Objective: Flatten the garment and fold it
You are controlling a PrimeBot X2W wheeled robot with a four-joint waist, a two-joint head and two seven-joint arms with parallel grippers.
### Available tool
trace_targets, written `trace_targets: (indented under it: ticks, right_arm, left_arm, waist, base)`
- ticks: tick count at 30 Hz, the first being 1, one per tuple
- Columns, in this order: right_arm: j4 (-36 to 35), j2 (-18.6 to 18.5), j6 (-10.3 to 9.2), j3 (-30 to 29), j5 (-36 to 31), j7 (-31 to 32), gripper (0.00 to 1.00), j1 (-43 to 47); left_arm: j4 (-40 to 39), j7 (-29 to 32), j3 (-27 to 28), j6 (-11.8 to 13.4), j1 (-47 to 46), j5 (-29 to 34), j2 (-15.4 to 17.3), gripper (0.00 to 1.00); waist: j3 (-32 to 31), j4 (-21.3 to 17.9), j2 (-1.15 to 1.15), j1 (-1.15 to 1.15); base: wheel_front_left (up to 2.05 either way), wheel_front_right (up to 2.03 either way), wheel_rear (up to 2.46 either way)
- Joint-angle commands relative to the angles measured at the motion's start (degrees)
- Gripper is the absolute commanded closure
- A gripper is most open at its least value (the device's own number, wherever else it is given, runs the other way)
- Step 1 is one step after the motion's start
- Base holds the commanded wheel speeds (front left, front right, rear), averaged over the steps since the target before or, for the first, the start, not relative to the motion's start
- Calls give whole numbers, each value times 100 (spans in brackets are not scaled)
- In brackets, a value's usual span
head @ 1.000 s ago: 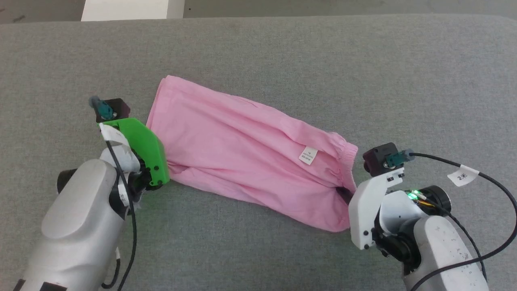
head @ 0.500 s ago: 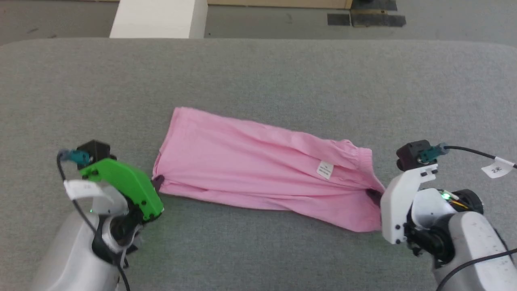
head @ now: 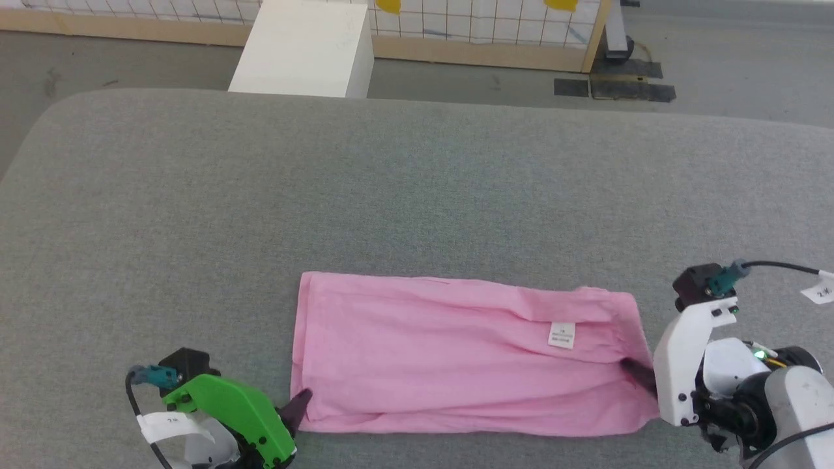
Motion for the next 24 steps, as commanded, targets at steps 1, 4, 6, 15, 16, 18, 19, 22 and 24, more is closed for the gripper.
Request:
trace_targets:
  ticks: [1,4,6,15,16,18,19,22,24]
  right_arm:
    - [-17,43,-9,-40,50,-117,0,109]
    - [-137,192,-9,-307,63,-374,0,254]
    - [-313,405,-9,-543,37,-558,0,393]
    - [-825,1002,-9,-1026,-520,-789,0,483]
    - [-795,1034,-9,-1025,-616,-743,0,432]
    - [-708,1083,-9,-996,-728,-674,0,304]
    - [-648,1098,-9,-969,-783,-649,0,235]
    - [-356,1127,-9,-858,-1027,-569,0,-1]
    - [-144,1140,-9,-846,-1174,-503,0,-131]
  left_arm:
    - [-37,-80,35,-2,0,-2,53,0]
    - [-185,-315,147,-127,-128,109,153,0]
    - [-304,-790,361,-272,-236,246,190,0]
    - [-172,-3522,730,-1040,-489,1510,315,0]
    - [-100,-3782,708,-1082,-514,1645,293,0]
    - [22,-4089,675,-1156,-572,1840,263,0]
    - [73,-4172,683,-1187,-601,1883,229,0]
    - [208,-4317,719,-1279,-686,2006,97,0]
    - [269,-4351,732,-1337,-742,2057,14,0]
  waist:
    - [-59,-14,41,0]
    - [-146,-14,41,0]
    - [-191,-32,41,0]
    - [-63,-93,41,0]
    - [-21,-83,41,0]
    - [66,-68,41,0]
    - [105,-62,41,0]
    - [222,-23,41,0]
    - [294,12,41,0]
  base:
    - [0,0,0]
    - [0,0,0]
    - [0,0,0]
    - [0,0,0]
    - [0,0,0]
    - [0,0,0]
    - [0,0,0]
    - [0,0,0]
    - [0,0,0]
